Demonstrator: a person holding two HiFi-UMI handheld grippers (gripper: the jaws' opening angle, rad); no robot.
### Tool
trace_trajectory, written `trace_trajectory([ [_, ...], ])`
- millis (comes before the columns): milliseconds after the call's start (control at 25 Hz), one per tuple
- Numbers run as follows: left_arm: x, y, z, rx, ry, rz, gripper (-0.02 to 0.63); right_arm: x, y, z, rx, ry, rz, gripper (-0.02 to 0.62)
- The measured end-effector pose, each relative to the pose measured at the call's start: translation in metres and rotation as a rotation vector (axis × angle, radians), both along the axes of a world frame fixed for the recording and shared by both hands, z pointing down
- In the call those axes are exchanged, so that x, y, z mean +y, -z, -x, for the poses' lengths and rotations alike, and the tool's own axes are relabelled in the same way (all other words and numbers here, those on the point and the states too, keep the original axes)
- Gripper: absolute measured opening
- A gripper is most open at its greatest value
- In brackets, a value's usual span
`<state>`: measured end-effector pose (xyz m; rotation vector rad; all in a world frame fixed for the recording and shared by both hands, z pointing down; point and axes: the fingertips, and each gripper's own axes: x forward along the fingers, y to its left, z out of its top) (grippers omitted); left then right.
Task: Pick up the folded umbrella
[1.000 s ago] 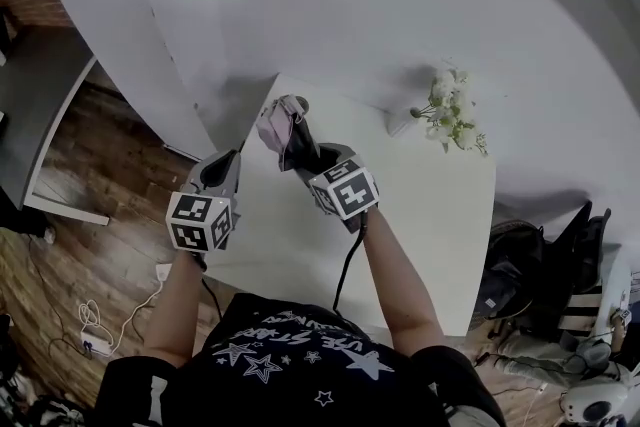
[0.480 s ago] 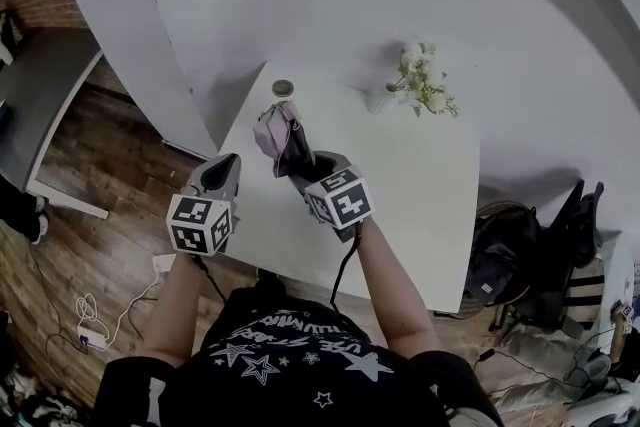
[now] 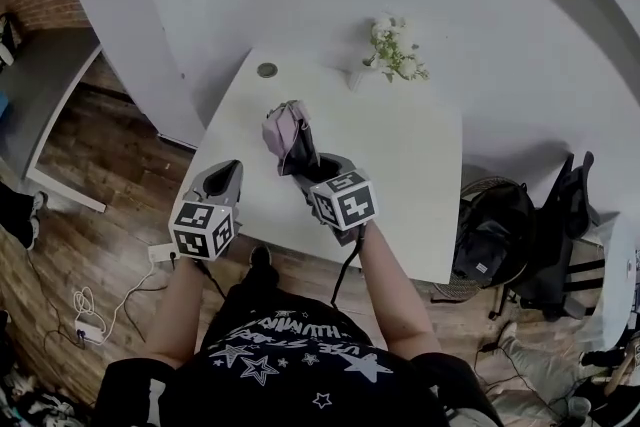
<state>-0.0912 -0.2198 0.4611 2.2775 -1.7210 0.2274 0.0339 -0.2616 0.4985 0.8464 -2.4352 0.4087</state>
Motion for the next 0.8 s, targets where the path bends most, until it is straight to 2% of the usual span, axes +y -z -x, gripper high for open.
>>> trace_trajectory([
  [320, 0.058, 0.002, -0.029, -0.002, -0.011, -0.002, 0.003, 0.049, 0.006, -0.042, -0.045, -0.102, 0.021, 0.239],
  [800, 0.14, -0.009, -0.059, 0.008, -0.028, 0.027, 0.003, 0.133, 0.005, -0.075, -0.045, -0.133, 0.006, 0.239],
])
